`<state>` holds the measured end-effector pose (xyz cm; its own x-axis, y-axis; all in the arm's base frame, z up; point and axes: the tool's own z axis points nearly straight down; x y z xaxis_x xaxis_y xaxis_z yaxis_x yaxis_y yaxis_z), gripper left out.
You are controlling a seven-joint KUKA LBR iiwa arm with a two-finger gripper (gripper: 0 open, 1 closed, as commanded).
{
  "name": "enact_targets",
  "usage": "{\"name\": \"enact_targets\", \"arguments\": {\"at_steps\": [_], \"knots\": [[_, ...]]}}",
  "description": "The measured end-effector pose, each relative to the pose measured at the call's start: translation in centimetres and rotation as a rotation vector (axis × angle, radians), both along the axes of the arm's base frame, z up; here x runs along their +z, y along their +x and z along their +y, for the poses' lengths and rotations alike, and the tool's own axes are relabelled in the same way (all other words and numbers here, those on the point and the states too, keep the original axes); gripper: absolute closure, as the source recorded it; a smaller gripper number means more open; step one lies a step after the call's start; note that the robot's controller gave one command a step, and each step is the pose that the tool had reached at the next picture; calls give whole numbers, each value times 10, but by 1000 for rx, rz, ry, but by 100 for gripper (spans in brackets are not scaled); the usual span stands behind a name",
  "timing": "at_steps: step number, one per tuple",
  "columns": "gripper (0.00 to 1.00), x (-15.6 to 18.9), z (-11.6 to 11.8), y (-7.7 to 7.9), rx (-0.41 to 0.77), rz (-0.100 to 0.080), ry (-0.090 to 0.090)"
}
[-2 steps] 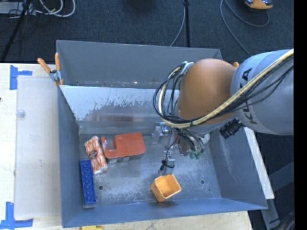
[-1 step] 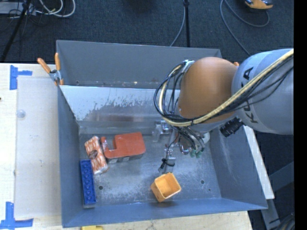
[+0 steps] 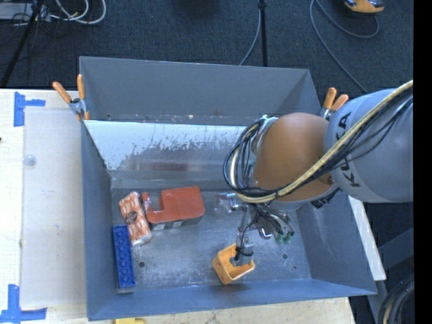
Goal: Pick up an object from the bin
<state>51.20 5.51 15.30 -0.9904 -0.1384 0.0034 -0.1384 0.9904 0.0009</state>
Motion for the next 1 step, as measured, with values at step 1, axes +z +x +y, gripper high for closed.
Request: {"name": "enact_targets", "arguments": {"at_steps": [1], "knots": [[0,-5,63,55,12,-1,0]]}}
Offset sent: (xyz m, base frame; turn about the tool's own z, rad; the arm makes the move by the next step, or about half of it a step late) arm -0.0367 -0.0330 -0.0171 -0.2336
